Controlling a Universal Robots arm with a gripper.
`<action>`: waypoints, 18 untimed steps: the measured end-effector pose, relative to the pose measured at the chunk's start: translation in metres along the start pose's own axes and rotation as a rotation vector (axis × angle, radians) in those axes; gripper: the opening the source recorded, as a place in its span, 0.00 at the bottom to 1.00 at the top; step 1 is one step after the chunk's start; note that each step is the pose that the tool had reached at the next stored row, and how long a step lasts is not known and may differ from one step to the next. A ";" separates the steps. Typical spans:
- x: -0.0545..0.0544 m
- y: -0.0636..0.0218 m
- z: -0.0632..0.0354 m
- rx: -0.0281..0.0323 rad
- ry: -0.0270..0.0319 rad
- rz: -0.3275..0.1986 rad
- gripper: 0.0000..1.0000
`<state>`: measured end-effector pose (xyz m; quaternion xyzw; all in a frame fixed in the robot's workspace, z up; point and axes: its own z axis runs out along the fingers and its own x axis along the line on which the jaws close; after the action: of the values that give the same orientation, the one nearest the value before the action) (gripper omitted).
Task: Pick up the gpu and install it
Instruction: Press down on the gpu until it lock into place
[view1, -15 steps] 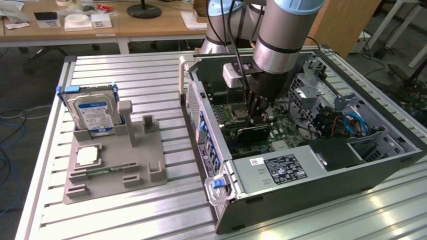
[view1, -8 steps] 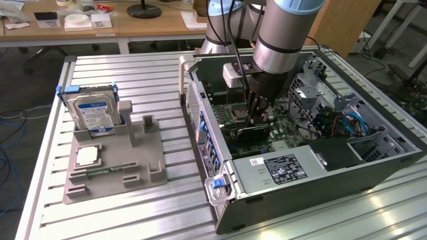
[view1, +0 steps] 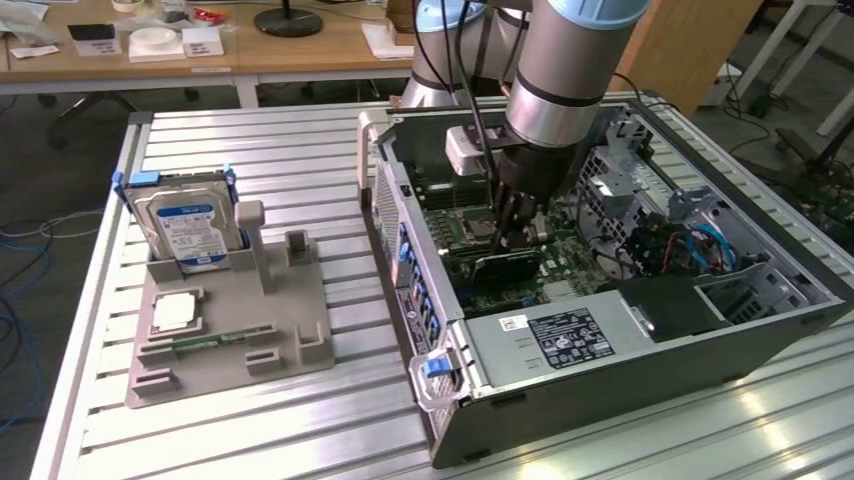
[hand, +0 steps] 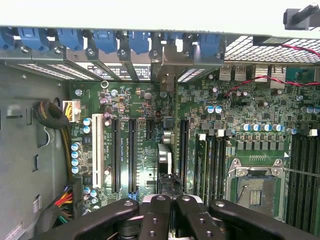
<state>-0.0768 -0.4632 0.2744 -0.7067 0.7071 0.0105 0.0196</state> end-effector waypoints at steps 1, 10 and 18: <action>0.000 0.0000 0.0000 -0.0001 0.0000 0.000 0.11; 0.000 0.0037 0.0001 -0.0315 -0.0001 0.001 0.11; -0.003 0.0148 0.0004 -0.0319 0.0001 -0.004 0.11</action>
<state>-0.0916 -0.4601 0.2739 -0.7083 0.7055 0.0217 0.0083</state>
